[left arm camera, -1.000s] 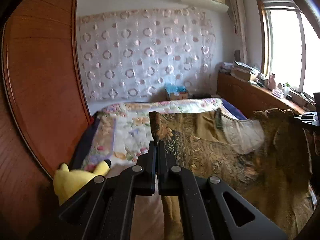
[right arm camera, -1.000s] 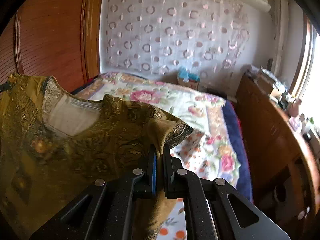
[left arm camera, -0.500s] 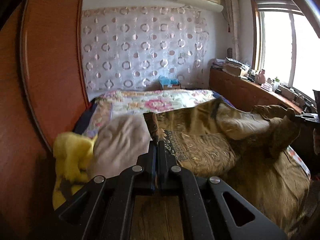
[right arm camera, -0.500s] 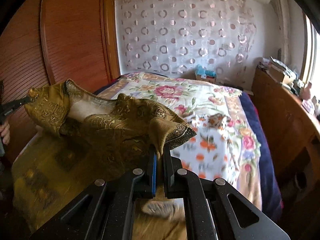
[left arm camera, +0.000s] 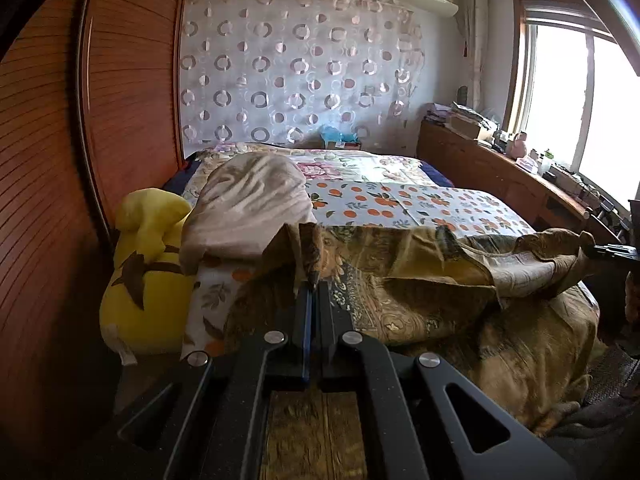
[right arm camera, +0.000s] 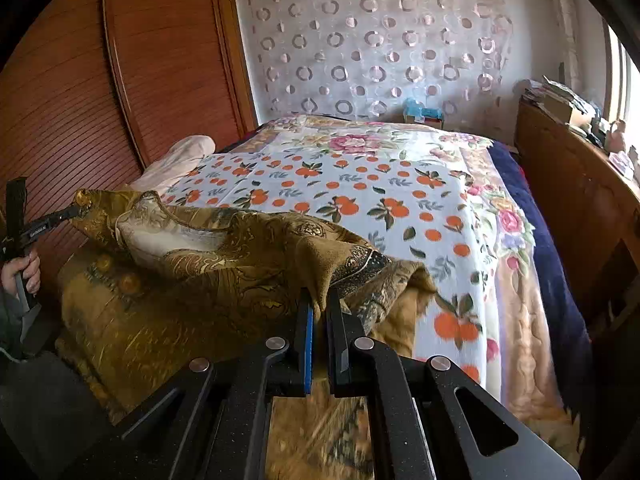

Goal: Fold small clothes

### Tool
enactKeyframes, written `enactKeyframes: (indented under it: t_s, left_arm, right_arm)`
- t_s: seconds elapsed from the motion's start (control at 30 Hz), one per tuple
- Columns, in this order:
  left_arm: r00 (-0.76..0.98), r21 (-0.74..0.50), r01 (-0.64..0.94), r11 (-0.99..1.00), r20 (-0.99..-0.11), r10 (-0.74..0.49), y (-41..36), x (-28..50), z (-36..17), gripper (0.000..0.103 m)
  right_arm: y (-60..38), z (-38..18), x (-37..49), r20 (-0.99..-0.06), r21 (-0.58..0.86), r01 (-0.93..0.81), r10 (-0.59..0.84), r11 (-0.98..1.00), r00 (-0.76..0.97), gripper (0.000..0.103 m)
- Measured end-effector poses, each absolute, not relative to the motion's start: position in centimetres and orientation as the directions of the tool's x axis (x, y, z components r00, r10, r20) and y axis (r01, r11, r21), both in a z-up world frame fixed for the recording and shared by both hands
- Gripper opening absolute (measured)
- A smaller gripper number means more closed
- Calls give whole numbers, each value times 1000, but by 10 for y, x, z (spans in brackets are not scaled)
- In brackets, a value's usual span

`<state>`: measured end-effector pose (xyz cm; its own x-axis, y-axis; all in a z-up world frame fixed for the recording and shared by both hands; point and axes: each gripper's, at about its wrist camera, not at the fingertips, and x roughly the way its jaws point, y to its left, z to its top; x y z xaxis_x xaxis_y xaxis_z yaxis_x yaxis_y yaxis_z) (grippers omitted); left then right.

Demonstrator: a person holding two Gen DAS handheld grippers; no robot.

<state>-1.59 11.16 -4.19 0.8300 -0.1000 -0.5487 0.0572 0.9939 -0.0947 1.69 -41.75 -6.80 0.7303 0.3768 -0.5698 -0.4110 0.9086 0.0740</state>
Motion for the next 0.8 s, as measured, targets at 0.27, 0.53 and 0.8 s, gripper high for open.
enactKeyframes:
  t_s: [0.27,0.53,0.8]
  left_arm:
    - [801,-38,56,998,-594,-67,108,-28,-58,2]
    - [780,-66,50,997,-620,-80,115,-31,-64,2]
    - [825,-42,65,997,-560,-77,118,-32,-29,30]
  right_arm:
    - [-405,-86,-3,-618,65,-402,353,913,702,5]
    - [-396,-79,4,-649,50,-378,317,925,691,5]
    - [-390,-51,-5,-607,13,-382,311,924,731,25]
